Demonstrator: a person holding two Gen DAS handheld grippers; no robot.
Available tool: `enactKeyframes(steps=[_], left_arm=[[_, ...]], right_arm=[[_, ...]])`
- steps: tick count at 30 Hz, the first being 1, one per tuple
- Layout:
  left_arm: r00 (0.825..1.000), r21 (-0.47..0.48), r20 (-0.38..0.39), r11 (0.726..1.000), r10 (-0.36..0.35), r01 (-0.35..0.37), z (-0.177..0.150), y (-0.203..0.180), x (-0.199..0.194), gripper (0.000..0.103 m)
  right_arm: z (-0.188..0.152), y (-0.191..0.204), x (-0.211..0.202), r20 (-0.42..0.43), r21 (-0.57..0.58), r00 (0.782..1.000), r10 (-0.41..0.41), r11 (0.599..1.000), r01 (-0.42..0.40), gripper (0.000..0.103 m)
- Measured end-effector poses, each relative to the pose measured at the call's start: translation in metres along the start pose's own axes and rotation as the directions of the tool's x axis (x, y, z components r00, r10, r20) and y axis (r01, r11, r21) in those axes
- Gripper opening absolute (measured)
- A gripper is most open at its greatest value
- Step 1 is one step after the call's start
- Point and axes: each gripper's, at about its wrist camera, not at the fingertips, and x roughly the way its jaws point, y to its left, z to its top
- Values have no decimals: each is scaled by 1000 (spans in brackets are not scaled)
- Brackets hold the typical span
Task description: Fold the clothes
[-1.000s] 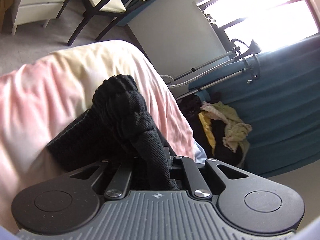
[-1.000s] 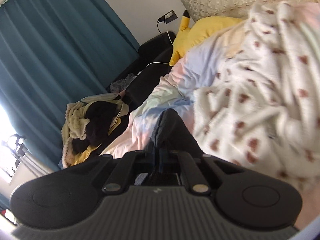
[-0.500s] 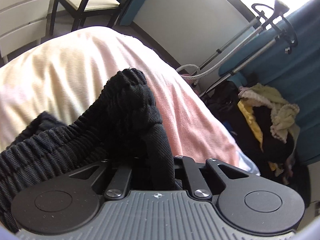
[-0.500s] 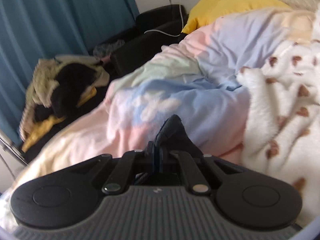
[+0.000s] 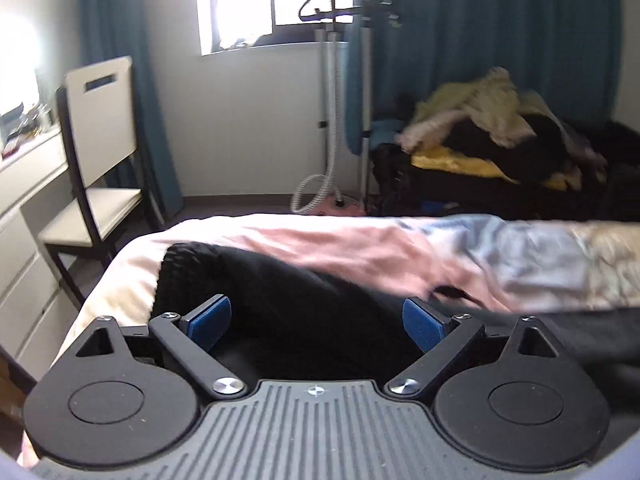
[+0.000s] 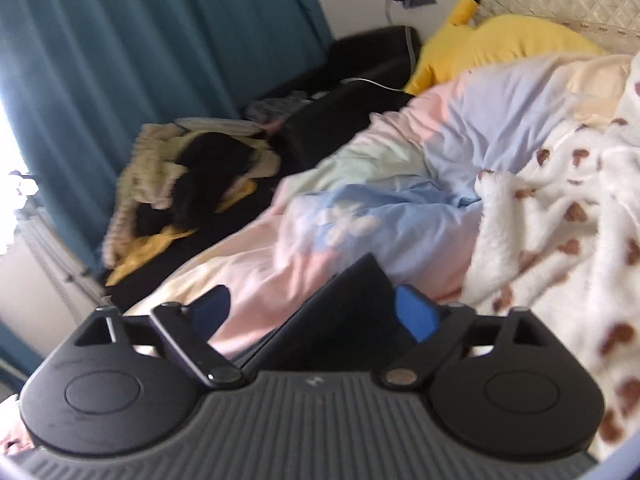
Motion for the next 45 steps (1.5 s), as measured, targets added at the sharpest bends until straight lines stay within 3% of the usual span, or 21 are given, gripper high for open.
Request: enactKeyframes(steps=[4,8,11,14,18,19,22,27,31,33,35,38,41,43,45], left_arm=[[988,-17,59,990,-140,142,-24,-39,-51,96],[955,-95,71,951,-289,294,-57,-76,-90,97],[930,-75,67,928,-361,365,-79,-100,-111,97],[916,-41,75,917,-393,397,-98,-111,-123,97],[903,-66,66,901,-424,428,-118,-112,-124,98],[905,-76,61,902,-420,424,-121,-111,-121,98],[935,-48,59,935,-349,352,-129,-116,-111,98],[942,-86,3,939,-334,333,-130,-116,-84,98],[940,-61,-16,938,-342,340,-129,-122,-71,98],[956,-39,-13,956,-292,291,-132,-127,-69,98],[973,11,16,973,-230,230,-138,-138,-71,98],[974,70,29,972,-226,224,-144,-148,-72,98],[970,69,14,968,-242,241,-146,-147,-70,98],[969,54,9,968,-245,244,-145,-145,-69,98],[970,43,4,969,-244,244,-145,-143,-67,98]], right_arm=[[-33,-20,-58,98,197,991,93,974,-111,94],[-87,-41,-85,145,387,981,132,905,-179,96],[-127,-56,-87,133,467,981,141,864,-188,96],[-138,-68,-81,74,498,984,164,848,-179,96],[-128,-73,-79,110,507,986,121,847,-161,97],[-129,-75,-73,111,522,987,117,838,-158,98],[-140,-78,-48,71,561,991,115,817,-135,98],[-140,-66,-5,42,458,989,140,877,-144,98],[-134,-70,16,124,468,981,147,863,-189,102],[-131,-70,27,147,476,981,127,860,-183,103],[-127,-59,36,134,442,989,58,890,-112,103],[-127,-30,50,118,311,991,-56,950,16,103],[-124,-11,51,168,244,981,-93,969,50,103],[-119,12,46,219,105,971,-92,992,70,102],[-119,42,43,257,-62,960,-113,989,134,102]])
